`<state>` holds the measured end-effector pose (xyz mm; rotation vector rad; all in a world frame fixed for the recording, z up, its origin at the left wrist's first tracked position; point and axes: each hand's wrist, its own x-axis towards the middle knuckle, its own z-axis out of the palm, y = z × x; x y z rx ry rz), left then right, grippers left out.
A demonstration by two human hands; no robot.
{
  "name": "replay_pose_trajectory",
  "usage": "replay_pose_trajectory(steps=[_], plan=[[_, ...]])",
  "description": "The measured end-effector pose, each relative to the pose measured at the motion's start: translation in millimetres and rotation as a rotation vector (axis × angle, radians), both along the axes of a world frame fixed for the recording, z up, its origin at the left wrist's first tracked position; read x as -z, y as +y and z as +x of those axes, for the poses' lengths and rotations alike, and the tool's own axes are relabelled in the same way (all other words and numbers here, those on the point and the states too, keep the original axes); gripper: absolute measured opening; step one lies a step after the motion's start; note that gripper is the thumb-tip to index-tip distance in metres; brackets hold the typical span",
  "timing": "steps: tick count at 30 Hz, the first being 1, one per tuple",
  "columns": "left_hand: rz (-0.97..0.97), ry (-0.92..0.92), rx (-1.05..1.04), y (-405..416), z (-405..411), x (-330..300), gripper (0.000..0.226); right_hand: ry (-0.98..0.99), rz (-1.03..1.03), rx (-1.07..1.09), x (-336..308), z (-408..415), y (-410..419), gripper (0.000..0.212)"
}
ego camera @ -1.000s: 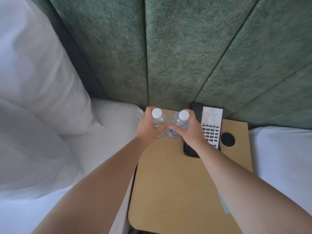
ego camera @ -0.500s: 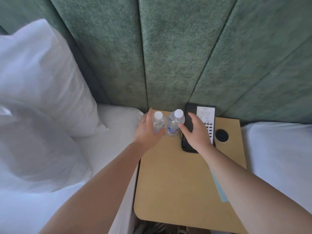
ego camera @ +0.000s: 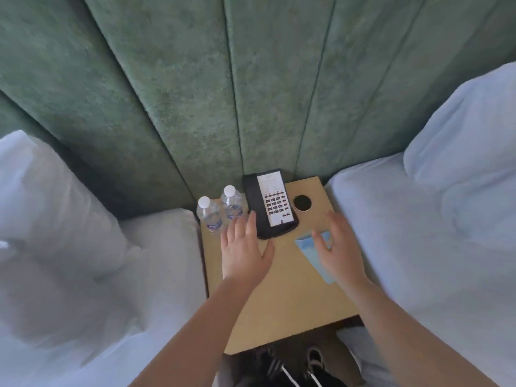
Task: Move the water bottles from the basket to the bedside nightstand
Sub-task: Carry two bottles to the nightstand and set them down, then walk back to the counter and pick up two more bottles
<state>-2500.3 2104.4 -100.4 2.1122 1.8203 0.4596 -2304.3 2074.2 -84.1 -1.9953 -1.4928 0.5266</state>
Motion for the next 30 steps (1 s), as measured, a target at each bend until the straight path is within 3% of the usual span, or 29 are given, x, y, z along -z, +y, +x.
replay_pose_trajectory(steps=[9,15,23,30], plan=[[-0.093,0.077,0.390,-57,128,-4,0.070,0.020,-0.116,0.473,14,94,-133,0.046],[-0.048,0.131,0.690,-144,229,-19,0.070,0.039,-0.084,0.806,13,156,-273,0.047],[-0.035,0.115,1.132,-339,357,-28,0.069,0.047,-0.124,1.167,4,198,-497,0.051],[-0.056,0.106,1.584,-546,418,-39,0.069,0.064,-0.175,1.563,-1,179,-692,0.052]])
